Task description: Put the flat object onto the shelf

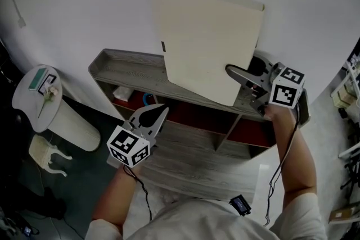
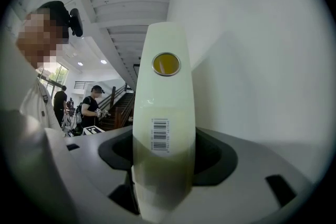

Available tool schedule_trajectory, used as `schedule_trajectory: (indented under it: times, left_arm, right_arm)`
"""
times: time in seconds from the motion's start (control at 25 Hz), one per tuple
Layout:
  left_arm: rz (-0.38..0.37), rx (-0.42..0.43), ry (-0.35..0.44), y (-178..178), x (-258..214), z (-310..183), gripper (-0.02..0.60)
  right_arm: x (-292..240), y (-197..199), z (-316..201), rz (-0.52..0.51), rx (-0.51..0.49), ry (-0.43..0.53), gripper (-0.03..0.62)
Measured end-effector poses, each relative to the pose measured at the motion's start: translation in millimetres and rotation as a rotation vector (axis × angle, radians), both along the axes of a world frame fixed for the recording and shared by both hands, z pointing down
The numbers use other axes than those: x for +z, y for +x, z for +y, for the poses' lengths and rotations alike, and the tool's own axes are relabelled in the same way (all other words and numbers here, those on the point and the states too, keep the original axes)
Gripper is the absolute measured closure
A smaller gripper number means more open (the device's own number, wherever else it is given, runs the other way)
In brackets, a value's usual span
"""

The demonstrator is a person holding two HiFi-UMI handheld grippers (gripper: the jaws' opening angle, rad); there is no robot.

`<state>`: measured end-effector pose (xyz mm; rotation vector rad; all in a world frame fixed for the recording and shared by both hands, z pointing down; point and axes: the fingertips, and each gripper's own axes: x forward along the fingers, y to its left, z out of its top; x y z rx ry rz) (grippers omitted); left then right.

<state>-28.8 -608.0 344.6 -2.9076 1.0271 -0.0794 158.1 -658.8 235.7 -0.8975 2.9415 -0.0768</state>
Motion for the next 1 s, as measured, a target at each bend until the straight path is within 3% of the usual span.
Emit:
schedule_trajectory:
  times: [0.56, 1.0]
  left_arm:
    - [0.001, 0.021, -0.054, 11.1, 20.9, -1.1, 0.566]
    - [0.017, 0.054, -0.060, -3.1, 23.4, 23.5, 0.566]
  right_arm:
    - [1.2, 3.0, -1.0, -0.049, -0.019, 0.052, 0.281]
    - [3.8, 21.6, 12.1, -0.042, 0.118, 0.067, 0.270]
